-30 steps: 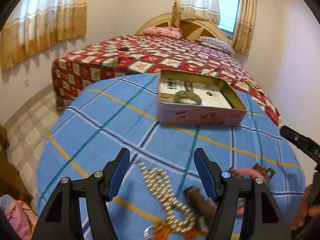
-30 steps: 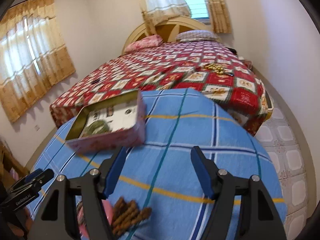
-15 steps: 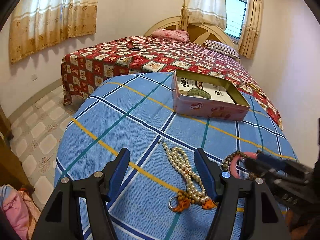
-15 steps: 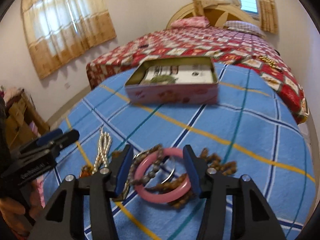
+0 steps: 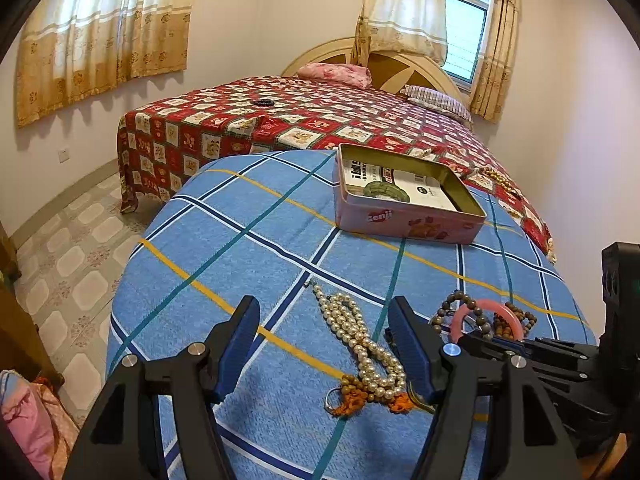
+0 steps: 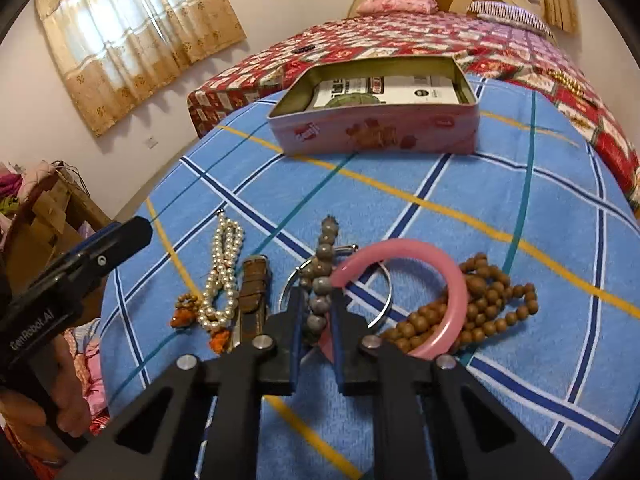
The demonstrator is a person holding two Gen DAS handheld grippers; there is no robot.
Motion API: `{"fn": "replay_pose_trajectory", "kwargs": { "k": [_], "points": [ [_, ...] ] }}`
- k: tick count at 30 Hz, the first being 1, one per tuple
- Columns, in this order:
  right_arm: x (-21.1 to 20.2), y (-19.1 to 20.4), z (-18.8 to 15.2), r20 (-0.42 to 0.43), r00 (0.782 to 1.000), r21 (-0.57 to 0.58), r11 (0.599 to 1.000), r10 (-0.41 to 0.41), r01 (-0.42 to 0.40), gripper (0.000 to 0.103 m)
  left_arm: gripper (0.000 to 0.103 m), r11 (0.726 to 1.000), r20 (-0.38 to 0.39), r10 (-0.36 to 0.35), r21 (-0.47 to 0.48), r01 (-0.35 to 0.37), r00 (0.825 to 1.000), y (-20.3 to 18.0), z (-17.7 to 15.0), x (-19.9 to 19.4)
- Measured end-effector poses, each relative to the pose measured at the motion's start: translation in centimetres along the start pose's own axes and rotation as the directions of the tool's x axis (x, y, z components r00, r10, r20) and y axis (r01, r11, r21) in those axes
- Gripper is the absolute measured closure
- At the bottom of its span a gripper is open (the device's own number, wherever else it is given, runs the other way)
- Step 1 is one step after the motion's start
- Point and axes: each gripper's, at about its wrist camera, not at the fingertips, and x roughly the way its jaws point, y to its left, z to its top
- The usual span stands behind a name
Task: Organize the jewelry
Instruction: 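Grasp the dark bead bracelet with the right tool, then grasp the pink bangle with the left tool while the right tool holds the bead bracelet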
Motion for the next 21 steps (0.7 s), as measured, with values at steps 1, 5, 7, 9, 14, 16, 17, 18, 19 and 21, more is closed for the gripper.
{"fn": "replay_pose_trajectory", "kwargs": {
  "k": [1, 5, 7, 9, 14, 16, 17, 18, 19, 21],
  "points": [
    [-0.1, 0.0, 0.0, 0.006, 1.000, 0.001, 1.000, 0.007, -0.007, 0.090, 0.036, 1.000, -0.002, -0.004, 0.000, 0.004, 1.000, -0.1, 0.0, 0.0],
    [-1.4, 0.2, 0.3, 0.063, 0.998, -0.008, 1.000, 0.006, -0.005, 0.090, 0.036, 0.999, -0.009, -0.035, 0.014, 0.035, 0.999, -0.8, -0.2, 0.1],
    [-2.2, 0.0, 0.7, 0.098, 0.995, -0.004, 1.000, -0.001, 0.001, 0.090, 0.036, 0.998, -0.008, -0.056, 0.035, 0.057, 0.998, -1.5, -0.3, 0.0],
    [-3.2, -0.4, 1.1, 0.137, 0.990, 0.012, 1.000, -0.008, 0.006, 0.090, 0.036, 0.993, -0.007, -0.100, 0.065, 0.100, 0.995, -2.3, -0.4, -0.1],
    [-6.5, -2.9, 2.4, 0.241, 0.968, 0.089, 0.995, -0.073, 0.053, 0.090, 0.036, 0.961, -0.045, -0.230, 0.147, 0.234, 0.972, -5.6, -1.0, 0.2],
    [-7.4, -3.8, 2.7, 0.266, 0.959, 0.112, 0.991, -0.104, 0.076, 0.090, 0.036, 0.943, -0.066, -0.267, 0.190, 0.275, 0.961, -7.2, -1.3, 0.4],
    [-7.8, -4.3, 2.9, 0.276, 0.952, 0.123, 0.988, -0.129, 0.098, 0.090, 0.036, 0.929, -0.079, -0.289, 0.219, 0.299, 0.954, -8.2, -1.6, 0.6],
    [-7.9, -4.6, 3.0, 0.281, 0.949, 0.129, 0.985, -0.144, 0.112, 0.090, 0.036, 0.918, -0.091, -0.299, 0.242, 0.313, 0.950, -8.8, -1.7, 0.7],
    [-8.1, -5.0, 3.0, 0.283, 0.946, 0.140, 0.983, -0.158, 0.122, 0.090, 0.036, 0.903, -0.111, -0.301, 0.286, 0.320, 0.947, -9.9, -2.1, 1.0],
    [-8.2, -5.9, 3.0, 0.279, 0.946, 0.166, 0.979, -0.164, 0.121, 0.090, 0.036, 0.878, -0.134, -0.294, 0.353, 0.323, 0.946, -11.5, -2.6, 1.3]
  ]
}}
